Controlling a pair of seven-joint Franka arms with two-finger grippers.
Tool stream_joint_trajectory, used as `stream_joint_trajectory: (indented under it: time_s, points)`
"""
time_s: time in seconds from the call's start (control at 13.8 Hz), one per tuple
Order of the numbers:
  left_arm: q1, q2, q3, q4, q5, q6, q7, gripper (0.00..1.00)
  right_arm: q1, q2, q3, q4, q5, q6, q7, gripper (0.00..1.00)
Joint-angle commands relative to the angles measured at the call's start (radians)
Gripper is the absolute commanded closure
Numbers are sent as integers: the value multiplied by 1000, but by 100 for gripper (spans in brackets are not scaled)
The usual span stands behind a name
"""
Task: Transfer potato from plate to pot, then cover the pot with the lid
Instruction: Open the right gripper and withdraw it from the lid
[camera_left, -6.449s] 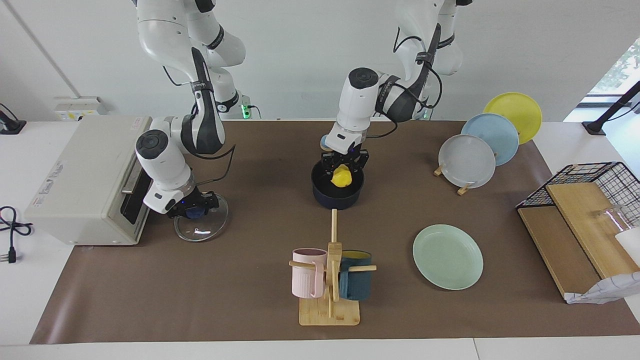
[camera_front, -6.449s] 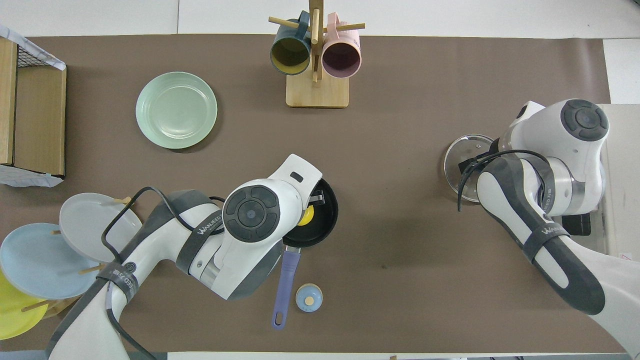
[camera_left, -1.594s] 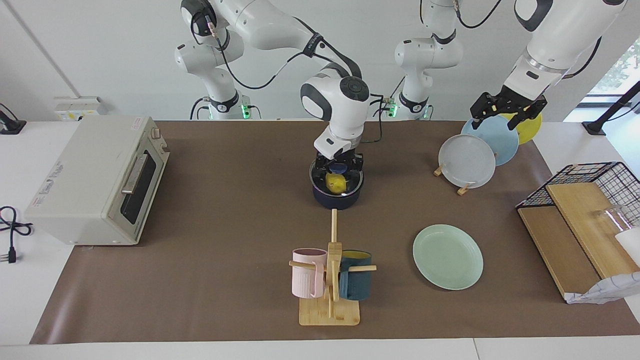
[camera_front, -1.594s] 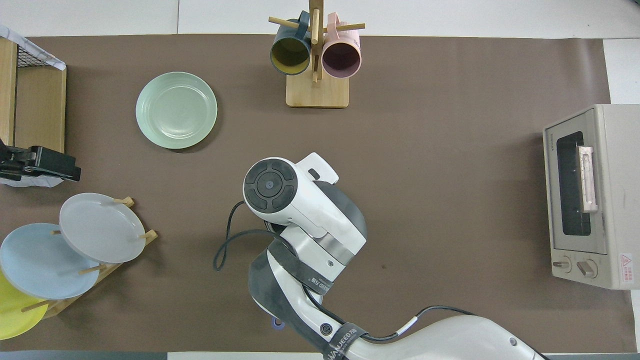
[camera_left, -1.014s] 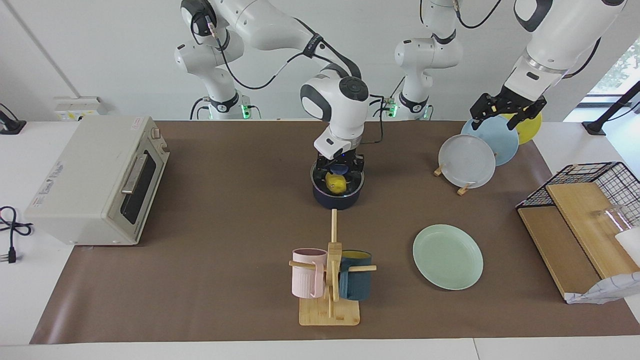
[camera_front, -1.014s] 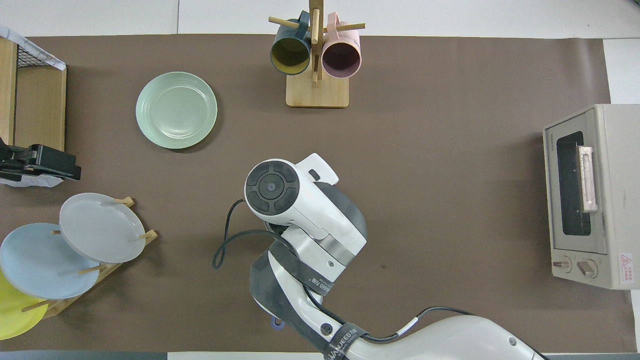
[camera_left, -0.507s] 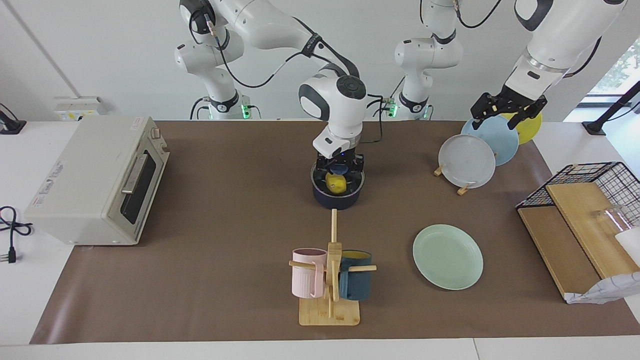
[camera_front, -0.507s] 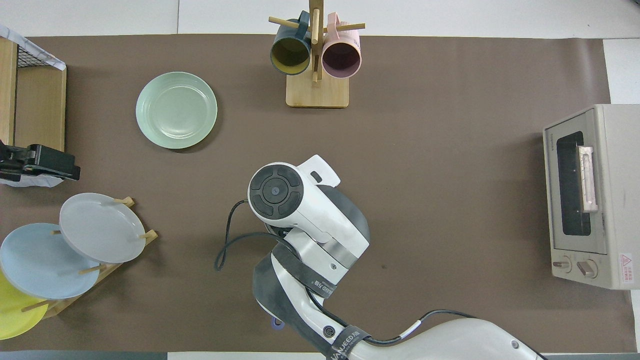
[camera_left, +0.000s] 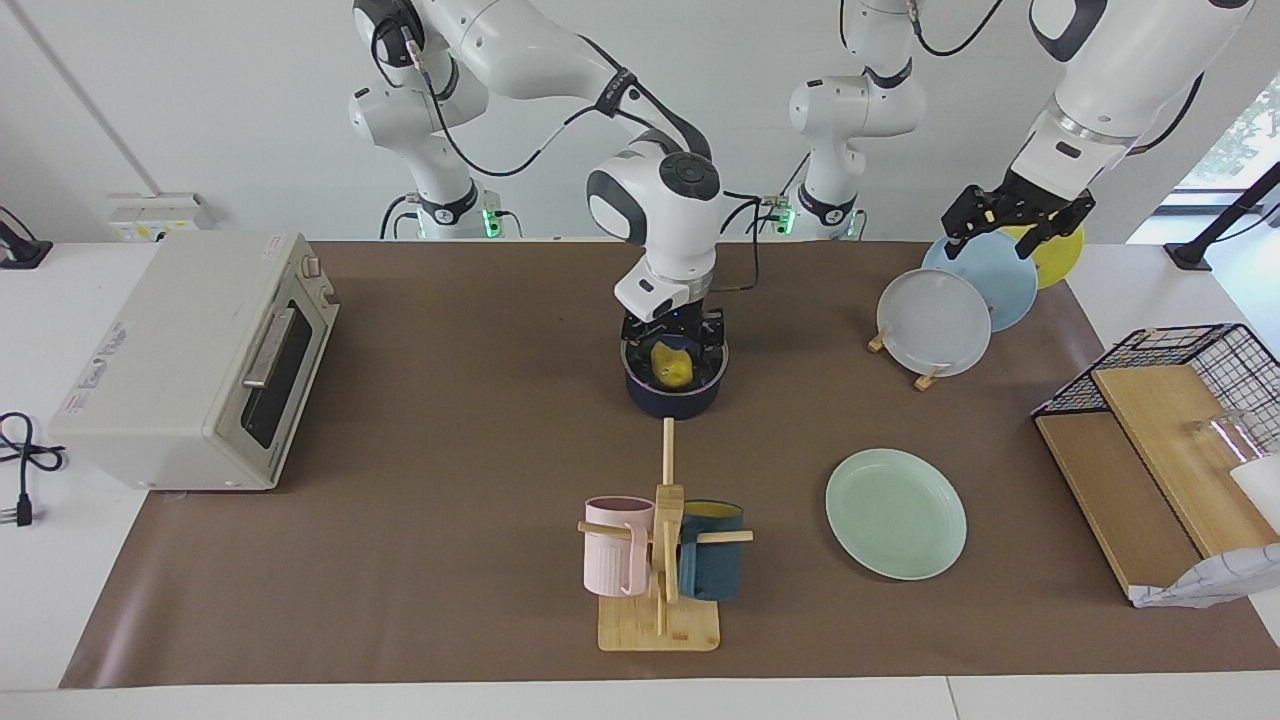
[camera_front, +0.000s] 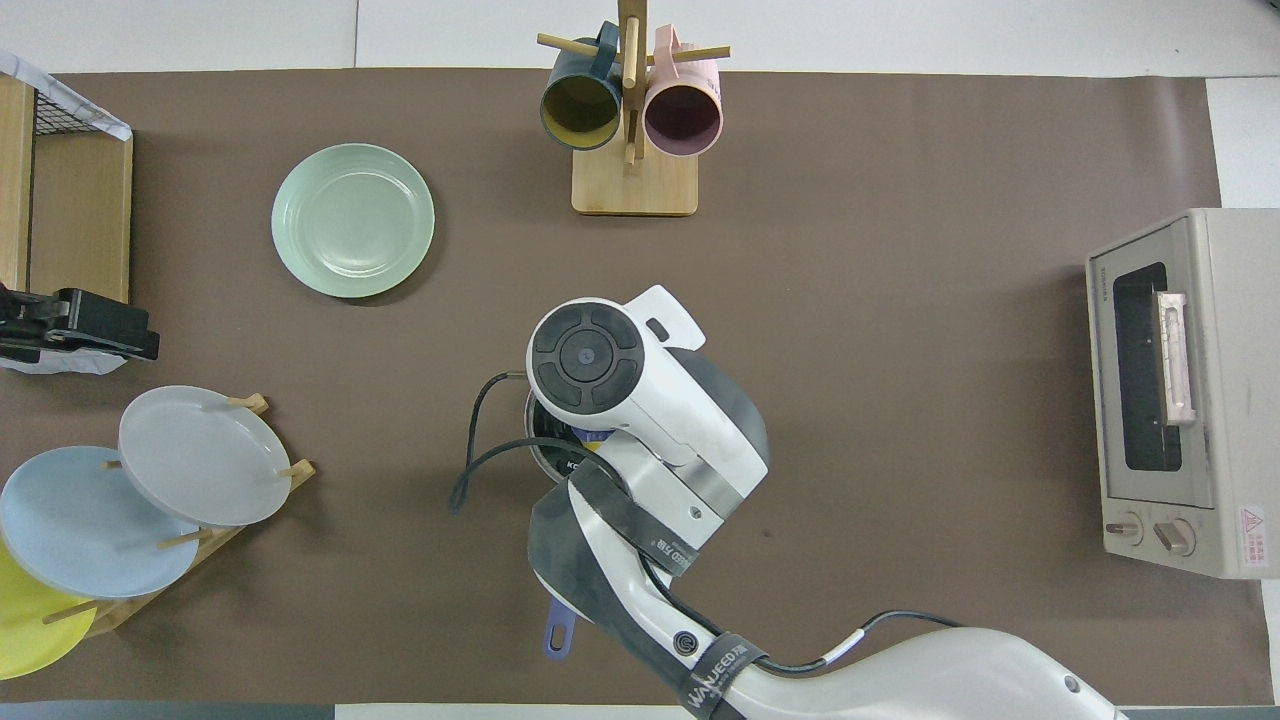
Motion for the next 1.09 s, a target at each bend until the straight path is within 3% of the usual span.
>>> stream_joint_trajectory:
  time_s: [0.0, 0.36, 0.8, 1.01]
  points:
    - [4, -10, -7, 1, 6, -9, -8, 0, -77, -77, 8, 17, 9, -62, -108, 0]
    - [4, -10, -7, 1, 7, -13, -10, 0, -253, -134, 6, 213, 13, -376, -394, 0]
    - [5, -10, -7, 1, 6, -13, -8, 0, -470, -273, -4, 212, 14, -562, -744, 0]
    - [7, -10, -6, 1, 7, -12, -8, 0, -462, -328, -87, 189, 23, -632, -833, 0]
